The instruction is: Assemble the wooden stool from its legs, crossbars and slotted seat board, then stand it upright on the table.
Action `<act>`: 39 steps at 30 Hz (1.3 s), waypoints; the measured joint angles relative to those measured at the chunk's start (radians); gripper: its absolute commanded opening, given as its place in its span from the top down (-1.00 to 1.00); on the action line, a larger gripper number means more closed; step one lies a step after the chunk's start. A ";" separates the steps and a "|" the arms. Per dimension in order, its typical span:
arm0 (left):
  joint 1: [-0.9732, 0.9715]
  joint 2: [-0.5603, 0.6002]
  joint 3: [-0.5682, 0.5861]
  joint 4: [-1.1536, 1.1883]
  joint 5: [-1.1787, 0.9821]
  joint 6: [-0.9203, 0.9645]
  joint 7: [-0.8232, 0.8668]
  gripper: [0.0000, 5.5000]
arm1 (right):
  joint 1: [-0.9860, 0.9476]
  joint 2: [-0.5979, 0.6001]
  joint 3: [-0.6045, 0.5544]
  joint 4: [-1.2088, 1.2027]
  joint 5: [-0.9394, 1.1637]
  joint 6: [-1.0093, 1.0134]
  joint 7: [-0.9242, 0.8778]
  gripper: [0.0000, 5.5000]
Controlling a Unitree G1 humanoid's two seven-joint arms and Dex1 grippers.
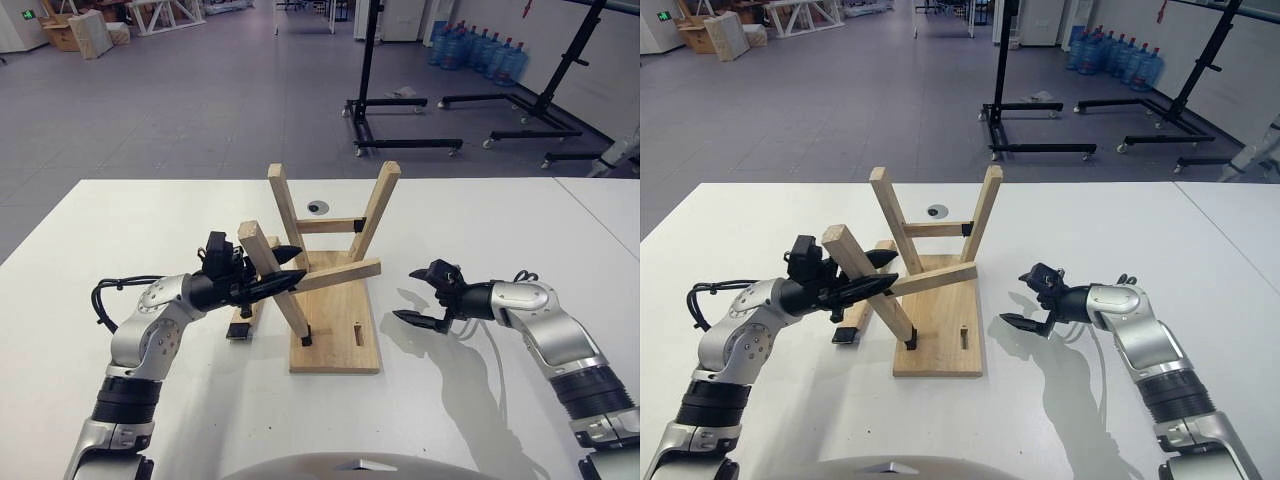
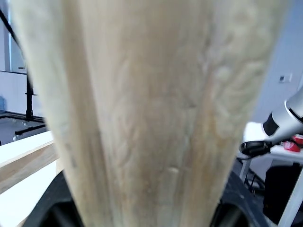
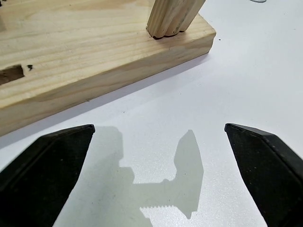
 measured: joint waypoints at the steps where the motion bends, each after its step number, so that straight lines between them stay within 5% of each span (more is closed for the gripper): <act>1: 0.000 0.002 -0.010 0.001 0.013 -0.015 -0.005 0.26 | 0.000 0.001 0.002 -0.001 0.000 0.004 0.000 -0.84; 29: -0.098 0.154 -0.240 -0.119 0.221 -0.001 0.092 0.26 | 0.048 0.043 0.019 -0.063 0.002 0.043 -0.035 -0.84; 39: -0.034 0.170 -0.255 -0.028 0.338 0.011 0.134 -0.37 | 0.051 0.054 0.019 -0.063 0.002 0.043 -0.045 -0.84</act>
